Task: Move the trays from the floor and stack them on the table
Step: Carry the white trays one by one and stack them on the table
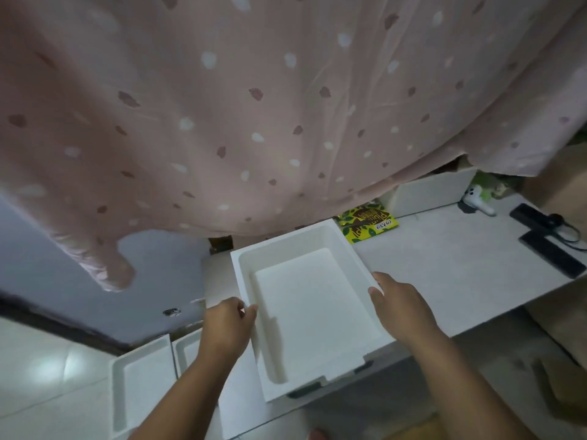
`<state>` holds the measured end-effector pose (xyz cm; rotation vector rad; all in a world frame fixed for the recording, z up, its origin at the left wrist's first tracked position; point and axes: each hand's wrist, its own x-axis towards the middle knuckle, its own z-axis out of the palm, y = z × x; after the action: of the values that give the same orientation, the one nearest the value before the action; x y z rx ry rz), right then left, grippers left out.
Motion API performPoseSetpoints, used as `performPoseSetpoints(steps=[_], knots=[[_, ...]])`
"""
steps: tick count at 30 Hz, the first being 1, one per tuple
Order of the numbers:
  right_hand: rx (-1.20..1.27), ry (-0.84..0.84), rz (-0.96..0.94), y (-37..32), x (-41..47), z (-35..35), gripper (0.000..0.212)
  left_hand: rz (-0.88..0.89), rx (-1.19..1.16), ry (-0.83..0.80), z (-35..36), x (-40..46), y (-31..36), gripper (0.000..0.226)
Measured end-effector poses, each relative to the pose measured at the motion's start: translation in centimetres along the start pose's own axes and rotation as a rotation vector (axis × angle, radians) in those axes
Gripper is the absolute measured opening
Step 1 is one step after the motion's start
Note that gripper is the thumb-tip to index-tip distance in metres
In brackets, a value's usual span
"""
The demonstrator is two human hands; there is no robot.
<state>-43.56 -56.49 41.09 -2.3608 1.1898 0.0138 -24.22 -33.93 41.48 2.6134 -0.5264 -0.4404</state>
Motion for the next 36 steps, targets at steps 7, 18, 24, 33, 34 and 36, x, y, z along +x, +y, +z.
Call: performPoseSetpoints(steps=[7,18,24,33,34,36], knots=[[0.063,-0.021,0.03,1.2,0.2,2.1,0.043,-0.05,0.009,-0.033,2.1,1.0,-0.5,0.031],[0.06,-0.004,0.028,1.5,1.1,2.1,0.044,-0.094,-0.026,0.024,3.2,1.4,0.2,0.037],[0.064,-0.063,0.043,1.9,0.2,4.1,0.049,-0.095,-0.101,-0.116,4.6,0.9,-1.4,0.038],[0.051,-0.088,0.126,2.5,0.1,5.8,0.05,-0.111,-0.077,-0.222,7.1,0.8,-3.3,0.053],[0.05,-0.082,0.133,2.5,0.2,6.0,0.049,-0.111,-0.067,-0.223,7.3,0.9,-3.4,0.054],[0.046,-0.075,0.145,2.6,0.3,6.5,0.049,-0.116,-0.055,-0.227,7.5,0.9,-3.6,0.055]])
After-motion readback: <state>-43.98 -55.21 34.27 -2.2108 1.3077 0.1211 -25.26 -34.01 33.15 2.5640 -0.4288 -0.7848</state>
